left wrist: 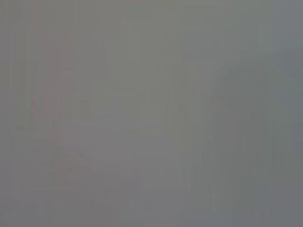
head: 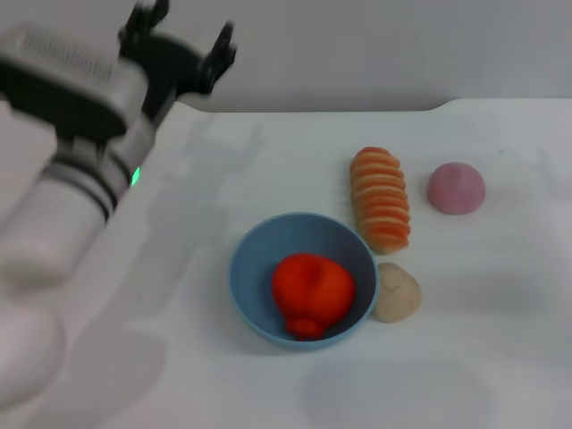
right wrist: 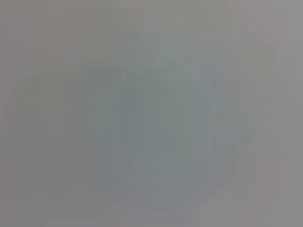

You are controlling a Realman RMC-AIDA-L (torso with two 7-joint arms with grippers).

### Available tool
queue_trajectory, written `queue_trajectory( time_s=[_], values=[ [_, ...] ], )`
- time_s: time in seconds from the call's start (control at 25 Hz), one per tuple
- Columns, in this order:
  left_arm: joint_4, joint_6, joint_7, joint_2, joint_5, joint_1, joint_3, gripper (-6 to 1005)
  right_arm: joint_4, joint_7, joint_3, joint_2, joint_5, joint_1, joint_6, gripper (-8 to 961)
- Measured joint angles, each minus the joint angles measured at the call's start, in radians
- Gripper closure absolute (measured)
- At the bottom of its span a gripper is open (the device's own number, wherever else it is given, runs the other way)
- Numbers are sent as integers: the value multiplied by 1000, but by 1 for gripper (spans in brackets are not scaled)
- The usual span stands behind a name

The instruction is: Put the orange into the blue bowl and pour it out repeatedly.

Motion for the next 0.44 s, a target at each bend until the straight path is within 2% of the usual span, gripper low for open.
queue_trajectory(
  time_s=[0.12, 0.32, 0.44],
  values=[
    [-114, -140, -33, -5, -97, 6, 96, 206, 99, -25, 6, 1, 120, -8, -126, 341],
    [-259, -442, -42, -7, -221, 24, 305, 207, 215, -35, 11, 3, 208, -16, -152, 341],
    [-258, -460, -42, -6, -230, 41, 311, 207, 222, -36, 19, 5, 211, -26, -153, 341]
  ],
)
